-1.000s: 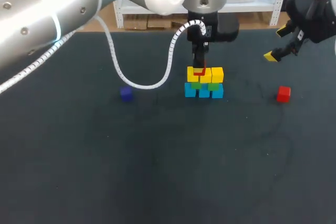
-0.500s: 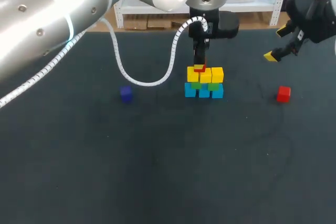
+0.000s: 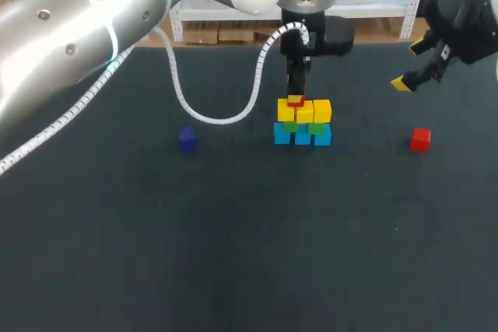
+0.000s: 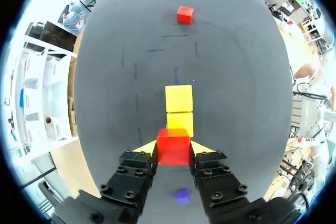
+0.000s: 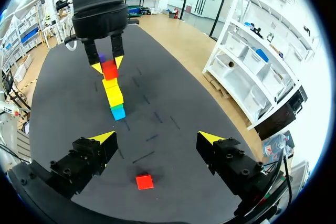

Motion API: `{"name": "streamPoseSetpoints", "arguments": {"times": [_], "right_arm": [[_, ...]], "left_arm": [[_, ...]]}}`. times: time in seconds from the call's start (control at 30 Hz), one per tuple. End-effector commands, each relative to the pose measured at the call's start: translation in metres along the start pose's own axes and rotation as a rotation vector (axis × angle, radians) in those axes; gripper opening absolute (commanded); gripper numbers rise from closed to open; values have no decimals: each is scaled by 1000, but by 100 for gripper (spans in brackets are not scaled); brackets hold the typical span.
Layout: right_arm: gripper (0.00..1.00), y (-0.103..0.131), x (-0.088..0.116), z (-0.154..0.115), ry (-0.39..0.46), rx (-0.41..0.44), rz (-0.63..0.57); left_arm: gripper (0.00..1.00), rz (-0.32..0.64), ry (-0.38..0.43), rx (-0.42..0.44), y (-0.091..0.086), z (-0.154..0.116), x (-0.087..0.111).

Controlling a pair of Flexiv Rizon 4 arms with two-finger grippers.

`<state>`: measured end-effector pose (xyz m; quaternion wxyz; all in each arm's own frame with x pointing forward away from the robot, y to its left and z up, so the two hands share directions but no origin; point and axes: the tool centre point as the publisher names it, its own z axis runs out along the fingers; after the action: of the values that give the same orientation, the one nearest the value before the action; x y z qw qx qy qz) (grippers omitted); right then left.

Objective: Place the blue cubes, place green cubes on the blue cubes, place the yellow cubes on the green cubes, then place the red cubes on the yellow cubes, and place purple cube on the red cubes.

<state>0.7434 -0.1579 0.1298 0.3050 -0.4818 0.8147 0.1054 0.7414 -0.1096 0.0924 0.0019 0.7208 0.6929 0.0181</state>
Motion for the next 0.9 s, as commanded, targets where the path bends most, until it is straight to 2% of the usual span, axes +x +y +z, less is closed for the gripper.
{"name": "streamPoseSetpoints", "arguments": {"times": [0.03, 0.4, 0.53, 0.9], "right_arm": [[100, -1, 0, 0, -3, -4, -1], [100, -1, 0, 0, -3, -4, -1], [100, -1, 0, 0, -3, -4, -1], [100, -1, 0, 0, -3, -4, -1]], "left_arm": [[1, -2, 3, 6, 4, -2, -1], [13, -5, -1, 15, 3, 0, 0], [24, -8, 0, 20, 3, 2, 1], [42, -9, -2, 25, 3, 2, 1]]}}
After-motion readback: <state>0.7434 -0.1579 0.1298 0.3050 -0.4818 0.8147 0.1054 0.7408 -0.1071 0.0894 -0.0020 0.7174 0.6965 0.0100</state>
